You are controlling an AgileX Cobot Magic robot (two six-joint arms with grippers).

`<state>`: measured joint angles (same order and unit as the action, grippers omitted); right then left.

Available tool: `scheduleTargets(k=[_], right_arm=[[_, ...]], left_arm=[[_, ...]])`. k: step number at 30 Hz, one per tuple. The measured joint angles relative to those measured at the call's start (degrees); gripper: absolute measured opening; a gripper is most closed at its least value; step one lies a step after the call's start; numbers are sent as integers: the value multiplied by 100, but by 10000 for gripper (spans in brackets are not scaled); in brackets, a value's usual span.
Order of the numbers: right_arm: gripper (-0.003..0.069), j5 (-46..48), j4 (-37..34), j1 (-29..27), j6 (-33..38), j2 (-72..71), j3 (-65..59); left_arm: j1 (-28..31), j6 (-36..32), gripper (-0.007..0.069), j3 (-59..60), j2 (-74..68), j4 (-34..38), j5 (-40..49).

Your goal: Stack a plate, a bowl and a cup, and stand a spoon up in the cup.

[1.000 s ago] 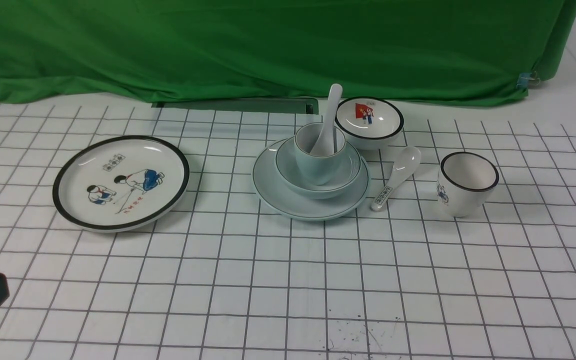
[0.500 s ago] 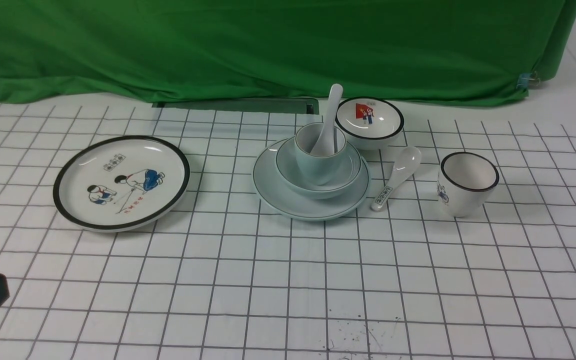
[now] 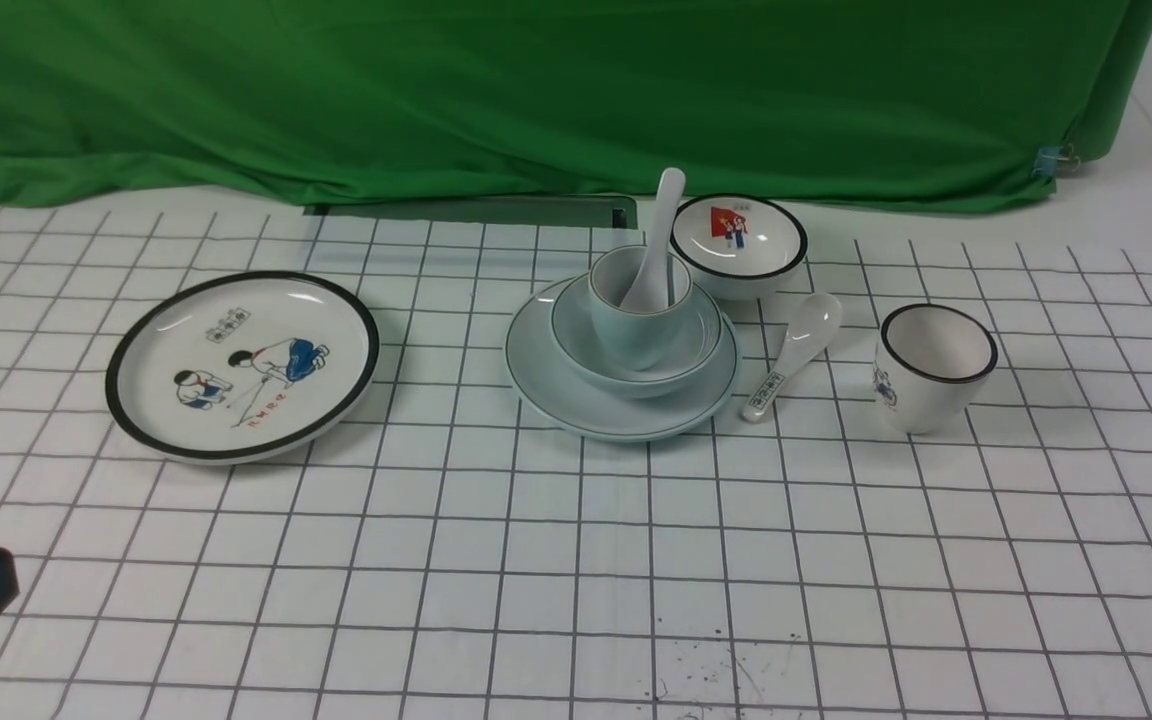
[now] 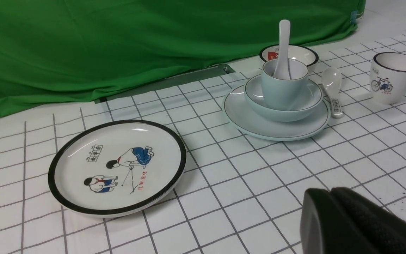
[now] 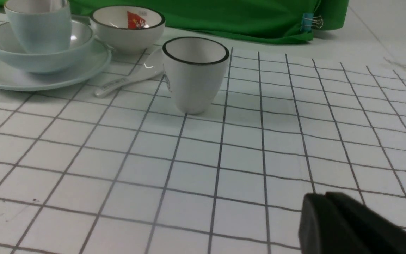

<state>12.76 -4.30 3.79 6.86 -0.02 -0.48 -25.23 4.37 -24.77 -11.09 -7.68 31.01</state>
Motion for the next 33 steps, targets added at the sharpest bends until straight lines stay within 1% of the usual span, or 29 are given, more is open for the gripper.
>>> scheduleTargets(k=[17, 19, 23, 24, 26, 27, 29, 31, 32, 33], right_arm=[[43, 0, 6, 0, 12, 0, 0], [43, 18, 6, 0, 12, 0, 0], [45, 3, 12, 0, 12, 0, 0], [49, 5, 11, 0, 12, 0, 0], [53, 3, 11, 0, 12, 0, 0], [53, 3, 11, 0, 12, 0, 0], [61, -4, 11, 0, 12, 0, 0], [66, 13, 11, 0, 12, 0, 0], [67, 13, 11, 0, 12, 0, 0], [74, 13, 11, 0, 12, 0, 0]], left_arm=[[0, -5, -36, 4, 4, 0, 0], [53, -5, -36, 64, 120, 88, -44], [389, -42, -36, 241, 434, 408, -62], [757, -54, -34, 461, 683, 482, -153], [1185, -66, -33, 712, 969, 563, -415], [1185, -66, -33, 745, 969, 580, -449], [1715, -91, -31, 1247, 1104, 768, -907], [2030, -91, -31, 1582, 1104, 821, -1135], [2030, -96, -31, 1618, 1104, 821, -1153], [2201, -121, -31, 1834, 1104, 901, -1263]])
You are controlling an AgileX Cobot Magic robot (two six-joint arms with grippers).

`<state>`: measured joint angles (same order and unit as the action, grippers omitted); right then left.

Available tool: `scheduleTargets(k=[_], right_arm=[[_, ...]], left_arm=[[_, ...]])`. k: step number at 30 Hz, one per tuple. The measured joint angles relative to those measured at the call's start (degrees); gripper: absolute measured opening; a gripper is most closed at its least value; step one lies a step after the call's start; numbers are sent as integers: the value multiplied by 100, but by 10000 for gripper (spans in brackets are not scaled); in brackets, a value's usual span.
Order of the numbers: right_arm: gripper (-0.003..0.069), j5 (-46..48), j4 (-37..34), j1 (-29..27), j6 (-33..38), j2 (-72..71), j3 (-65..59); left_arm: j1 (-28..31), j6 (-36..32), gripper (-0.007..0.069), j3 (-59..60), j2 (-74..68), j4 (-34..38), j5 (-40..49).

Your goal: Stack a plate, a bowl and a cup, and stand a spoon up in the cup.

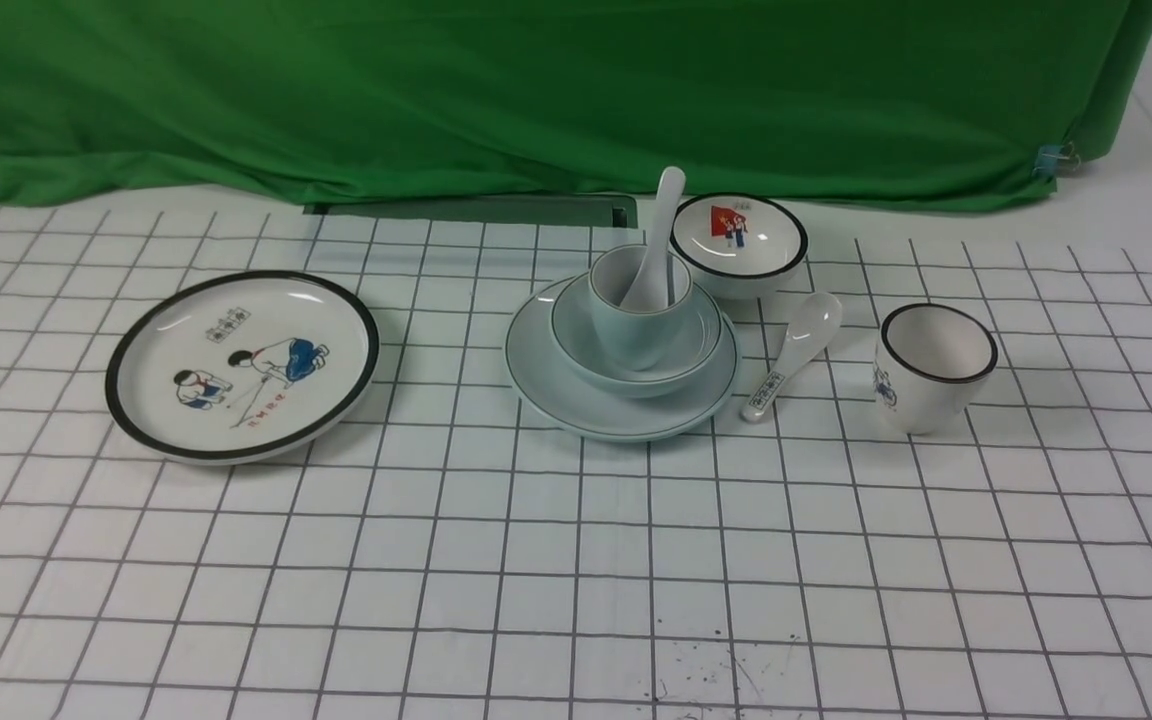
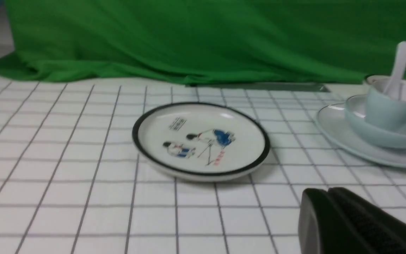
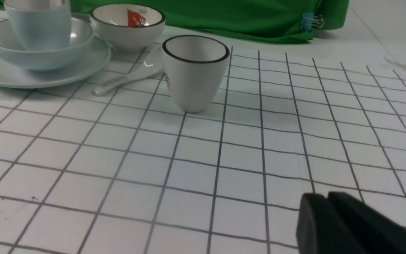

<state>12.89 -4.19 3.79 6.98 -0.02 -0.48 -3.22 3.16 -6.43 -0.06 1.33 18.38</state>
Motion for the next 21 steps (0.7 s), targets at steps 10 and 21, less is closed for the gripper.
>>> scheduleTargets(k=[10, 21], right_arm=[[105, -8, 0, 0, 0, 0, 0], [134, -13, 0, 0, 0, 0, 0]], left_arm=[[123, -508, -31, 677, 0, 157, -335], [123, -647, -31, 677, 0, 168, -395]])
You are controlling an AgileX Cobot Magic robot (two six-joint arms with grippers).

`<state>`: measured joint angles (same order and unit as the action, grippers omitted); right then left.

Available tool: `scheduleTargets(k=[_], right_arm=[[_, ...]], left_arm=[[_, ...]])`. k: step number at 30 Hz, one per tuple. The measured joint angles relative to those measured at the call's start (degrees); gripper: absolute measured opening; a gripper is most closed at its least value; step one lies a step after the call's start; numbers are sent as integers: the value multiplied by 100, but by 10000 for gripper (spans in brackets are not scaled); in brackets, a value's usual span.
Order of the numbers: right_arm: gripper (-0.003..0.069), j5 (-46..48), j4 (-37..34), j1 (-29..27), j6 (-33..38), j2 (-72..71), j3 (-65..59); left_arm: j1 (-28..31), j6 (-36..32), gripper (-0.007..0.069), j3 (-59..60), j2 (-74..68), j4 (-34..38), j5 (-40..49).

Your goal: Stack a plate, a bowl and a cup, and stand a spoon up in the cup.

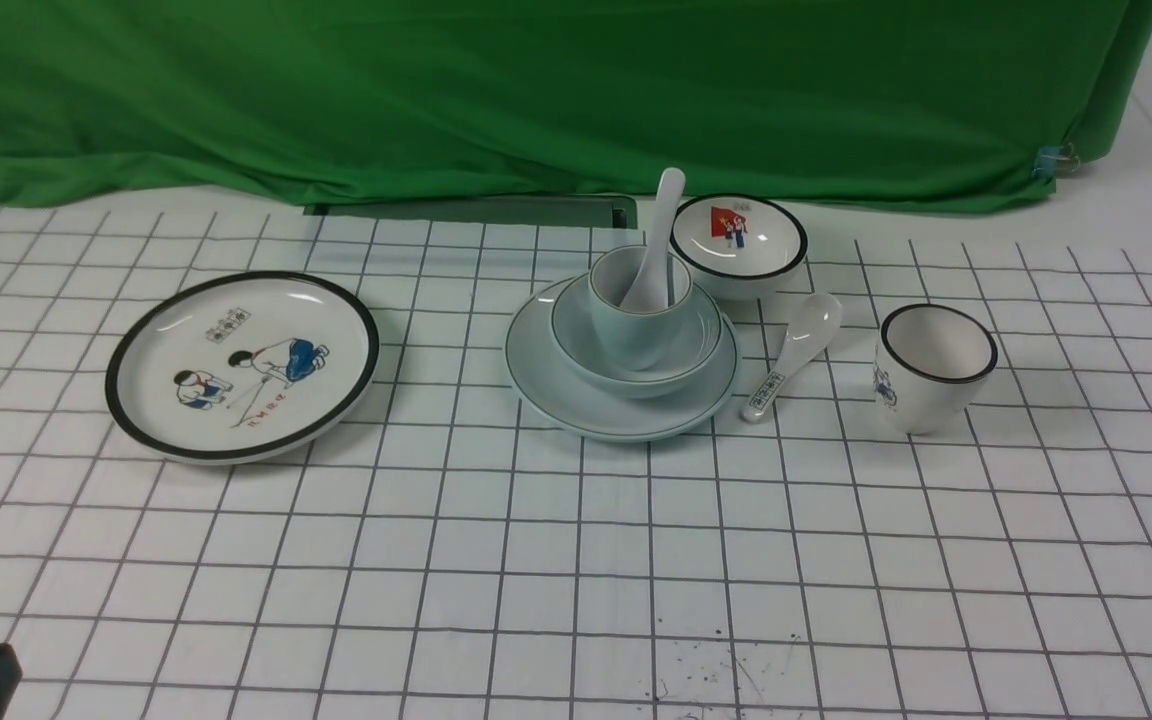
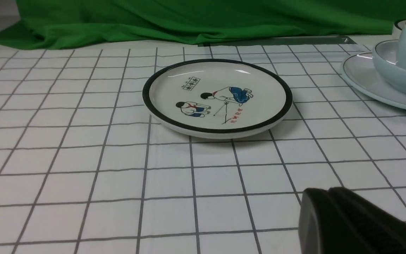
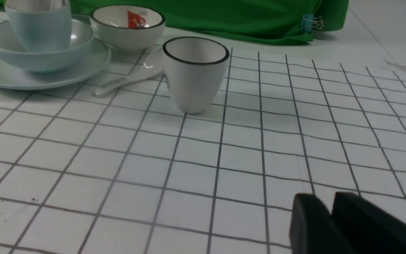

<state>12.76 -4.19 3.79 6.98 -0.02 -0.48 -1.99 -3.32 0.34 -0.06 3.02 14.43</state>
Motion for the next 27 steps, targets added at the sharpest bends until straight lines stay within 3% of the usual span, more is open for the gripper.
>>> scheduleTargets(k=[27], right_arm=[[186, 5, 0, 0, 0, 0, 0]], left_arm=[[0, -22, -31, 0, 0, 0, -22]])
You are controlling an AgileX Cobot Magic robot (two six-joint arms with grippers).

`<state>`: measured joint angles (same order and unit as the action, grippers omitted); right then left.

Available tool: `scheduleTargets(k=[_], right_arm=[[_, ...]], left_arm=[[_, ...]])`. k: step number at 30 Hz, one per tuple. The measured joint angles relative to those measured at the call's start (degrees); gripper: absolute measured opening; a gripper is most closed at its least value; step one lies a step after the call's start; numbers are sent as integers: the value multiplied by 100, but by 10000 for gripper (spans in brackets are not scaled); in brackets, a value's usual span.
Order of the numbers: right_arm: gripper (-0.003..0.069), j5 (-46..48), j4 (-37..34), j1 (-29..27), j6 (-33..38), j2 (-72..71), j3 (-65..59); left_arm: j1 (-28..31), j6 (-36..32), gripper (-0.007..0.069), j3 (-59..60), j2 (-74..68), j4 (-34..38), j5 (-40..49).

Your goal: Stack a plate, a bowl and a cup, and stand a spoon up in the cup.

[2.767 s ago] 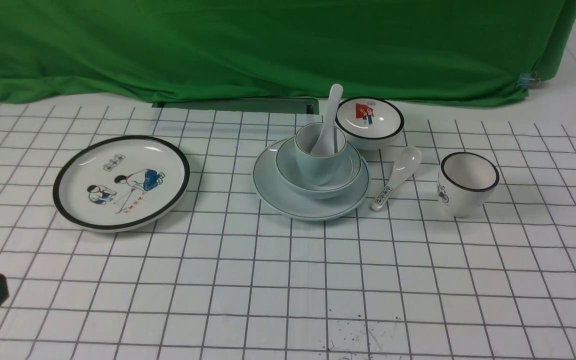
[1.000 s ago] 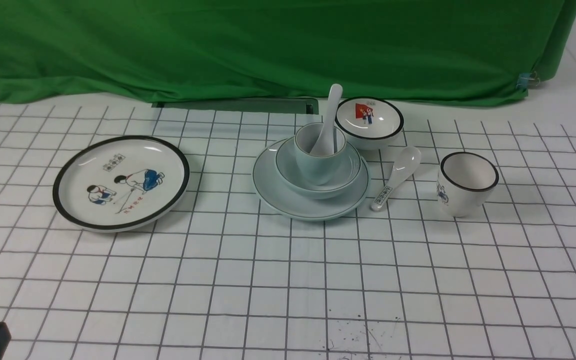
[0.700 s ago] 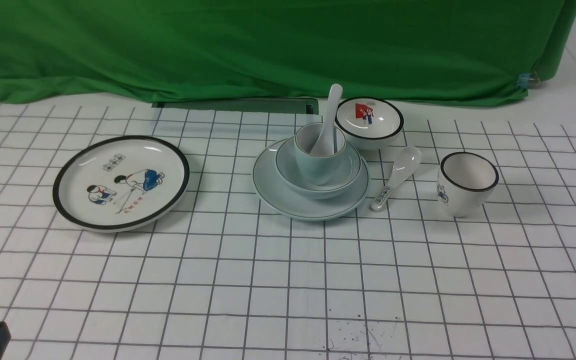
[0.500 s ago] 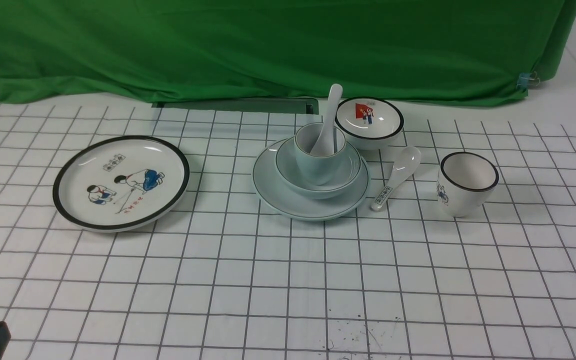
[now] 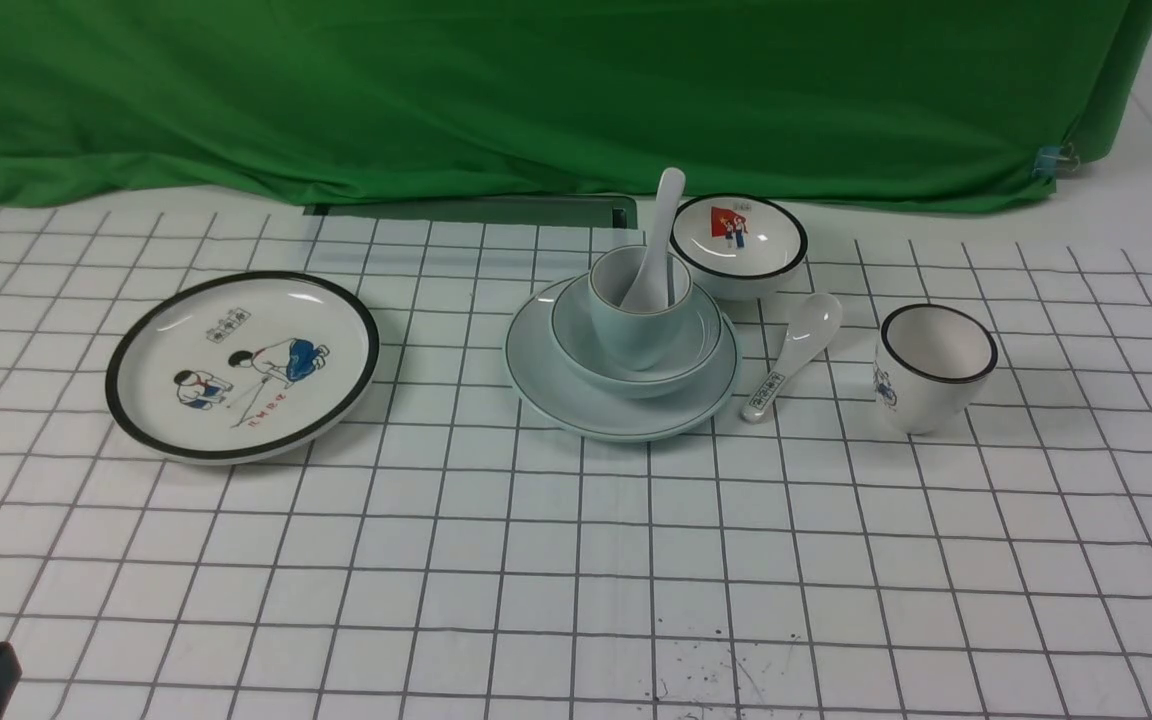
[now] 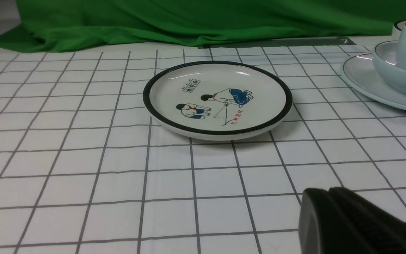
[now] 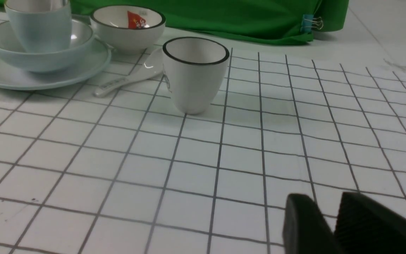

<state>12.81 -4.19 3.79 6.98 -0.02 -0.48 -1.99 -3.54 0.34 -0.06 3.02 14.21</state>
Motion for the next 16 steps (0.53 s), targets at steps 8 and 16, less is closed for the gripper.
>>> scheduleTargets(k=[8, 16], right_arm=[[197, 0, 0, 0, 0, 0, 0], [197, 0, 0, 0, 0, 0, 0]], left_arm=[[0, -7, -31, 0, 0, 0, 0], [0, -7, -31, 0, 0, 0, 0]])
